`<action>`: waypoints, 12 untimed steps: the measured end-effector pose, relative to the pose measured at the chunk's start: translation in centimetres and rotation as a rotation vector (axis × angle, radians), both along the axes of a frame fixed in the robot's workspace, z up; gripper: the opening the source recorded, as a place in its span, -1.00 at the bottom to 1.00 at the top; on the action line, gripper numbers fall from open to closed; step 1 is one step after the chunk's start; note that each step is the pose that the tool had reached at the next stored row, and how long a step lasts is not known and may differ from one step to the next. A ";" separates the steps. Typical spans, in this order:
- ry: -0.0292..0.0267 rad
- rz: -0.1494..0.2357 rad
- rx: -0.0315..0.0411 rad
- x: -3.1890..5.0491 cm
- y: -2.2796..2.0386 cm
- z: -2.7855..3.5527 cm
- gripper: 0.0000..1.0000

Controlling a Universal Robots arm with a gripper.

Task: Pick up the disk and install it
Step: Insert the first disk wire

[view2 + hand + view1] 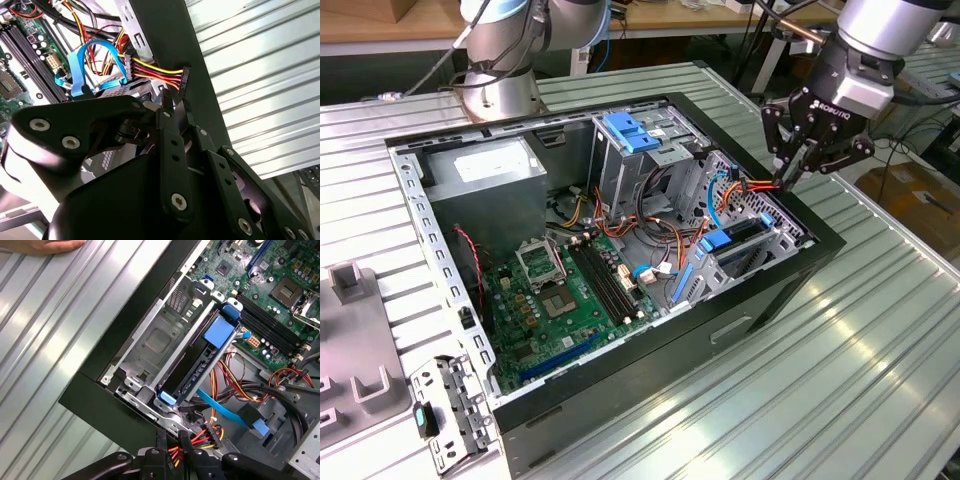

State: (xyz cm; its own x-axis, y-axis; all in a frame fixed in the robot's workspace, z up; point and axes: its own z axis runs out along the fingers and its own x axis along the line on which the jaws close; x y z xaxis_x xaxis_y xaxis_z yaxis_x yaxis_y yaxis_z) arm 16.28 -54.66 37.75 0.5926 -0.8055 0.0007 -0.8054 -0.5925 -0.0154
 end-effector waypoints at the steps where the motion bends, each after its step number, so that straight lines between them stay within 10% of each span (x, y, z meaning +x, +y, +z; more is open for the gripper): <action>1: 0.0000 0.008 -0.0001 0.06 0.01 0.01 -0.52; 12: 0.0063 0.066 0.0000 2.83 0.35 0.01 -0.52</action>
State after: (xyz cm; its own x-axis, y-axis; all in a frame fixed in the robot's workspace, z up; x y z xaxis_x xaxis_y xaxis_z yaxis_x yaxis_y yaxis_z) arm 19.12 -54.30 37.75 0.6441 -0.7649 -0.0032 -0.7649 -0.6441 -0.0105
